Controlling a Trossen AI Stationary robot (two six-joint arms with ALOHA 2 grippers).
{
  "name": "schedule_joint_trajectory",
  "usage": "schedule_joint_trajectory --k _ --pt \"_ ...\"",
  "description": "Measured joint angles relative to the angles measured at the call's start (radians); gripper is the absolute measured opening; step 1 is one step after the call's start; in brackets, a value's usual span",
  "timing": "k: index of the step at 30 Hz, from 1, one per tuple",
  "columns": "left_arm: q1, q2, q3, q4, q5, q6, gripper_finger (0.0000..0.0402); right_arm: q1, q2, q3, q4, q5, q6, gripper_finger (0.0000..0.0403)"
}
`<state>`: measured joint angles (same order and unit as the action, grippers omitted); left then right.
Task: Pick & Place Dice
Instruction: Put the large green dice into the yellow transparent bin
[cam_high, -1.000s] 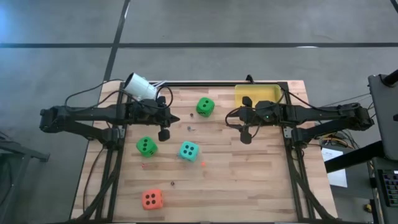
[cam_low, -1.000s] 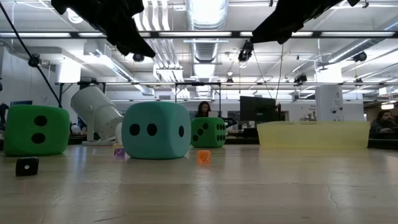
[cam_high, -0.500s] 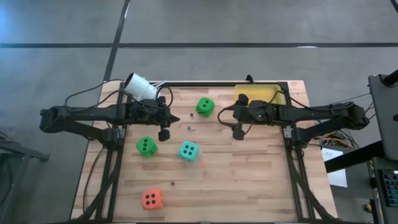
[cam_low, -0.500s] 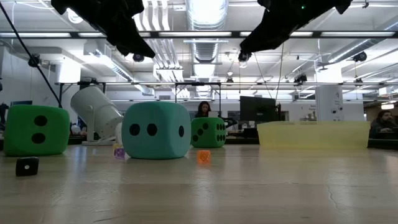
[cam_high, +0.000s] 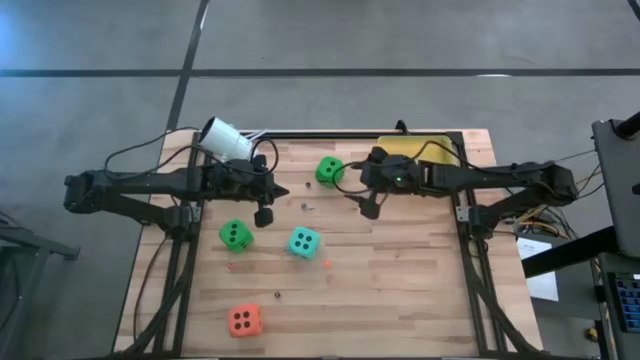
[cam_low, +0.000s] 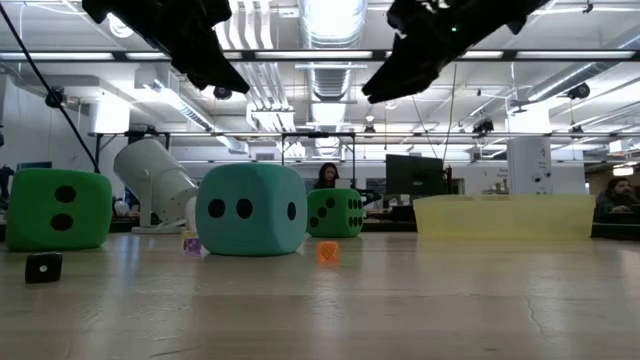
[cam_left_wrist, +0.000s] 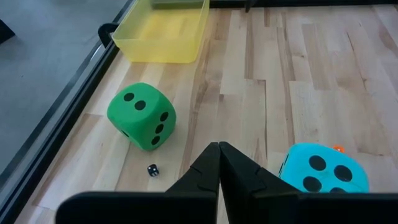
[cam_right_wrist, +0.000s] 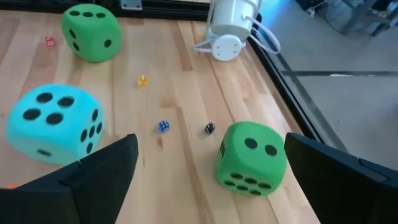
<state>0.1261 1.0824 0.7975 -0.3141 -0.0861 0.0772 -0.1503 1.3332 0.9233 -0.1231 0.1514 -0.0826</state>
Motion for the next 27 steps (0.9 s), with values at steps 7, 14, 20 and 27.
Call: schedule_joint_trajectory --k 7,14,20,27 --pt "0.000 0.000 0.000 0.000 0.000 0.000 0.0012 -0.043 0.155 0.136 -0.043 -0.003 0.001 0.0400" --pt "0.000 0.000 0.000 0.000 0.000 0.000 0.0012 -0.100 0.315 0.368 -0.292 -0.063 0.094 0.0400" --pt "0.000 0.000 0.000 0.000 0.000 0.000 0.0012 -0.149 0.472 0.591 -0.525 -0.108 0.140 0.0400" --pt "0.000 0.000 0.000 0.000 0.000 0.000 0.0012 -0.206 0.660 0.817 -0.768 -0.168 0.158 0.0400"
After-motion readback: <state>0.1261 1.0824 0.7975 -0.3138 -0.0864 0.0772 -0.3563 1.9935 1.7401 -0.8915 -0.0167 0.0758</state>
